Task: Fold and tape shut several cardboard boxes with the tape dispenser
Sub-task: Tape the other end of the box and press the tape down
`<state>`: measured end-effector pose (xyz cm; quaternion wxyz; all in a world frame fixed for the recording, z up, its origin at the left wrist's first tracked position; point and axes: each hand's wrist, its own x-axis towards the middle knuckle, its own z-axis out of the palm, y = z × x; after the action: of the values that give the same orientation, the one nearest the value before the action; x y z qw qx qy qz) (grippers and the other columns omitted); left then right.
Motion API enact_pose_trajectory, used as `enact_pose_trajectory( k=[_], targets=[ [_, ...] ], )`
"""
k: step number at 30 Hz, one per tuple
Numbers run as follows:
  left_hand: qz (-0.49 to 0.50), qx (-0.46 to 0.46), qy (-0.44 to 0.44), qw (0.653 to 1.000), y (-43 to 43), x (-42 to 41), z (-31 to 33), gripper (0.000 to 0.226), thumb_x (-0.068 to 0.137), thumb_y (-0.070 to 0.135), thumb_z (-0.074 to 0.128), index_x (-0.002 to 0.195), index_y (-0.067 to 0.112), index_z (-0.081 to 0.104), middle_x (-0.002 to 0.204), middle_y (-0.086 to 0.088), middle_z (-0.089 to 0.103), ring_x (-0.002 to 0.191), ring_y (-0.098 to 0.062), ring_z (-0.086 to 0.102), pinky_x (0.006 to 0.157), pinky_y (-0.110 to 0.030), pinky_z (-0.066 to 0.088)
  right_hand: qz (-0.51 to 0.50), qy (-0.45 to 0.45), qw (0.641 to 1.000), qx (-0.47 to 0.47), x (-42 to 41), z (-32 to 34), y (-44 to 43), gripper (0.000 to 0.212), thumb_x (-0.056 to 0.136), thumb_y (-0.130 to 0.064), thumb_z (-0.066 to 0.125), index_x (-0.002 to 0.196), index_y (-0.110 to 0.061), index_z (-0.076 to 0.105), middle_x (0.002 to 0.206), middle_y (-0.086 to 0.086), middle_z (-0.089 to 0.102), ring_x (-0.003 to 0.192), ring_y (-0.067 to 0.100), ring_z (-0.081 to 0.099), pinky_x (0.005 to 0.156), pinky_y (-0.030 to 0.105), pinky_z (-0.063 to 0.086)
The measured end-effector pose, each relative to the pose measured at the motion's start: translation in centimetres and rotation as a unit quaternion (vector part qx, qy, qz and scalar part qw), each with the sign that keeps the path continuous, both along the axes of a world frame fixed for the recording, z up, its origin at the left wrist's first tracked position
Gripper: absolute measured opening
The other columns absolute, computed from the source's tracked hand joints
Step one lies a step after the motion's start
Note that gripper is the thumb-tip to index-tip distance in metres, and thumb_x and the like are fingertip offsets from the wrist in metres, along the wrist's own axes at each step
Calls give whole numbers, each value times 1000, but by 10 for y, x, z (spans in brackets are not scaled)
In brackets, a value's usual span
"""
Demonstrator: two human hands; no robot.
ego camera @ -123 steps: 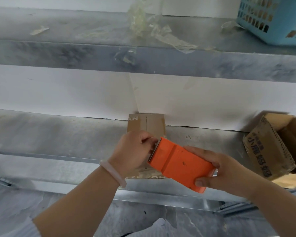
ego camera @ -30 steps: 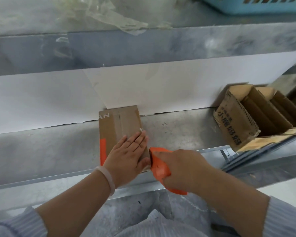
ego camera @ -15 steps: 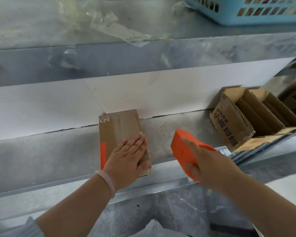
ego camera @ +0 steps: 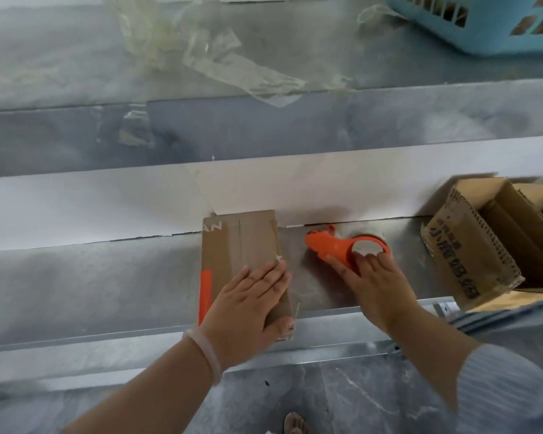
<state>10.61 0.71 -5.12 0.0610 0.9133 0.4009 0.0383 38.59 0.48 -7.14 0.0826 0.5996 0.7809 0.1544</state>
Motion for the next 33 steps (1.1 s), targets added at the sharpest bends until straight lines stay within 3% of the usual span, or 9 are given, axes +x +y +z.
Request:
enact_pose_trajectory(
  k=[4,9,13,15,17,20,23,28,33],
  targets=[
    [14,-38,-57,998,3,-1,2,75,90,72,28,152,30,25,160,16,8,147,2,-1,121,-28,-3,-44,22,998,-47,-24,-17,-9,72,75,-23,32,145,-18,46,116,38,59,104,49,59,98,52,31],
    [59,-41,-223,972,2,-8,8,49,86,53,53,127,27,63,135,15,55,128,-1,44,112,-45,36,-120,80,984,-110,-54,-12,-9,65,74,-24,31,131,-10,60,114,35,61,103,49,61,95,60,47],
    [86,89,-248,961,-5,-16,11,34,86,43,60,114,25,71,120,10,64,116,-12,55,110,-51,36,-134,258,951,-107,-60,7,-26,51,93,-18,41,143,-18,46,144,8,46,124,30,50,109,45,39],
    [144,110,-273,945,-14,-24,12,42,89,42,56,122,19,66,124,4,62,119,-14,51,106,-51,41,-160,438,878,-108,-70,19,-43,49,98,-17,46,146,-25,42,146,-6,42,130,17,43,111,35,36],
    [247,81,-289,921,-26,-35,15,54,94,48,48,137,15,53,135,-2,54,126,-17,43,108,-42,37,-202,613,756,-105,-91,33,-56,48,100,-16,45,146,-28,41,140,-17,44,131,6,41,114,31,32],
    [368,-112,-355,852,-39,-47,2,91,82,72,48,154,23,20,152,-3,36,137,-21,37,112,-40,31,-286,755,564,-172,-125,45,-61,50,103,-27,44,151,-29,30,144,-21,39,134,3,38,107,17,24],
    [353,-283,-478,753,-41,-46,-13,112,66,74,70,153,33,14,138,4,53,118,-15,60,97,-44,52,-265,750,560,-230,-154,38,-59,53,99,-45,47,148,-39,29,137,-23,44,129,2,44,102,18,30],
    [354,-255,-493,752,-39,-39,-19,82,81,39,73,149,32,29,124,9,62,104,-8,66,88,-36,57,-307,756,558,-153,-169,22,-52,26,99,-39,51,124,-41,57,109,-17,69,92,-8,64,77,8,51],
    [380,-291,-538,693,-42,-43,-19,56,98,37,48,150,42,27,136,14,53,117,-5,57,101,-34,49,-346,763,527,-142,-173,24,-54,40,106,-38,32,138,-30,54,129,-10,61,114,6,54,84,10,39]
  ],
)
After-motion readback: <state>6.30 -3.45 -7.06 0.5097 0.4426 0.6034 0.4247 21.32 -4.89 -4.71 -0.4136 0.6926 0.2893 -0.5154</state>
